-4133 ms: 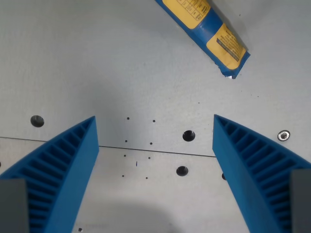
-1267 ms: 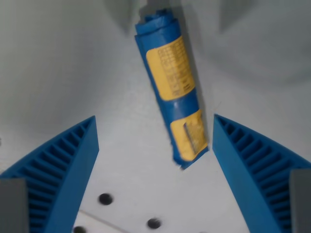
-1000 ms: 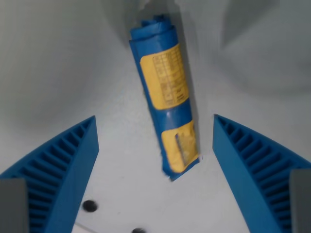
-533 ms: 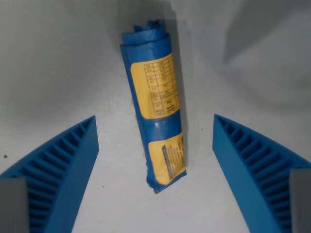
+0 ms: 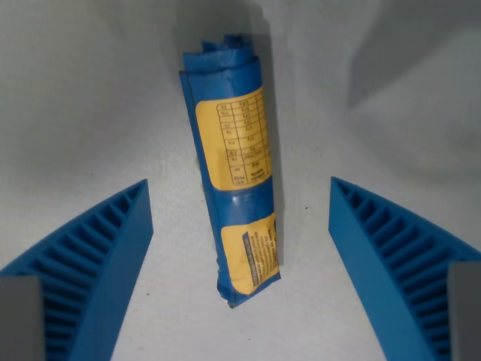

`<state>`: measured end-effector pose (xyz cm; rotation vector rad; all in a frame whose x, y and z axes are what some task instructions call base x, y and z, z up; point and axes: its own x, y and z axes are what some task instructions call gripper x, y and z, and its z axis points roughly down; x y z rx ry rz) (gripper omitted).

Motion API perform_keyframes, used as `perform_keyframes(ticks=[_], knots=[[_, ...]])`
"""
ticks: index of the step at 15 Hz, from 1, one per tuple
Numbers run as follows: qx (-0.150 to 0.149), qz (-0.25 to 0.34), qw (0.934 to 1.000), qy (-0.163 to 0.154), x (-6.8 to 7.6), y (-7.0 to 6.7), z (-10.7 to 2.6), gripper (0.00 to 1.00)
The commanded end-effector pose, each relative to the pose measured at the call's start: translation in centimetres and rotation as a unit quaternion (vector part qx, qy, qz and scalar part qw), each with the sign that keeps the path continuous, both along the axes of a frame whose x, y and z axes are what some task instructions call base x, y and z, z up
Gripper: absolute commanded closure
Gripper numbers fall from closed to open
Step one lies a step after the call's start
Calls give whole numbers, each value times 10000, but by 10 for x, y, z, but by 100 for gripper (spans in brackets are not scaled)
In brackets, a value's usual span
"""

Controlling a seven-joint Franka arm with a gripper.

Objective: Move above the blue bag

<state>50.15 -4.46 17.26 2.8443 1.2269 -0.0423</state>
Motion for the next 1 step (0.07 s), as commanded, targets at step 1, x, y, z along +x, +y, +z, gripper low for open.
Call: perform_keyframes(ticks=[1], knots=[[-103, 171, 9998, -21, 6, -4, -1, 0]])
